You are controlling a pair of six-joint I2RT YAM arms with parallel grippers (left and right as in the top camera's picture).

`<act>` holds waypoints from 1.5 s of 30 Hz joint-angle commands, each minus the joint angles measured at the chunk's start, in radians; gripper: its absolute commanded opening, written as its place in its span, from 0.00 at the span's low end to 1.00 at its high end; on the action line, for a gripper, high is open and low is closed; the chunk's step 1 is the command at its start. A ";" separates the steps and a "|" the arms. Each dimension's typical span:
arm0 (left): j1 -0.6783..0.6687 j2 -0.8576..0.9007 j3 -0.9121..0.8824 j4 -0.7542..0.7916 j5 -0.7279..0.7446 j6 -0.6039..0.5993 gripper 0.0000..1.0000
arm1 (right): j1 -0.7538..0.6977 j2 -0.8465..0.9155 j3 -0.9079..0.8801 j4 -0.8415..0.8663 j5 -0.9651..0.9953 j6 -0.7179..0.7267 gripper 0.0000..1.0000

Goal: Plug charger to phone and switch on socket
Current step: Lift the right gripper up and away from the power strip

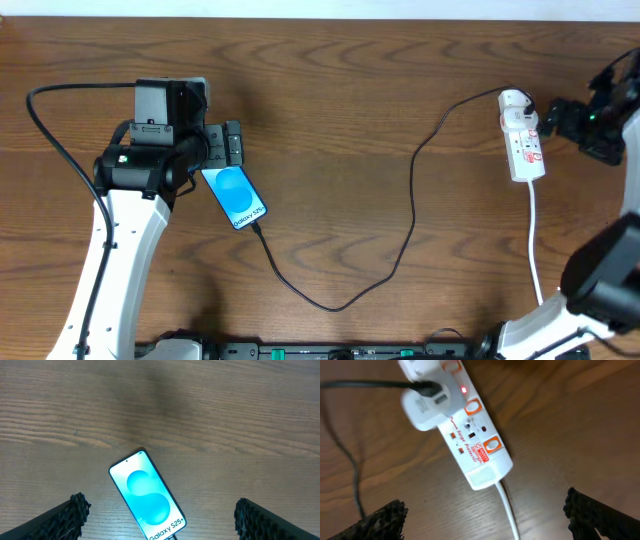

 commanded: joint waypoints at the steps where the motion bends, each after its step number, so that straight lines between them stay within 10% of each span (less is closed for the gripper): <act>1: 0.000 0.003 0.013 -0.002 -0.017 0.016 0.95 | 0.000 -0.079 0.023 -0.016 0.014 0.018 0.99; 45: 0.000 0.003 0.013 -0.002 -0.017 0.016 0.95 | -0.001 -0.194 0.021 -0.075 -0.042 0.017 0.99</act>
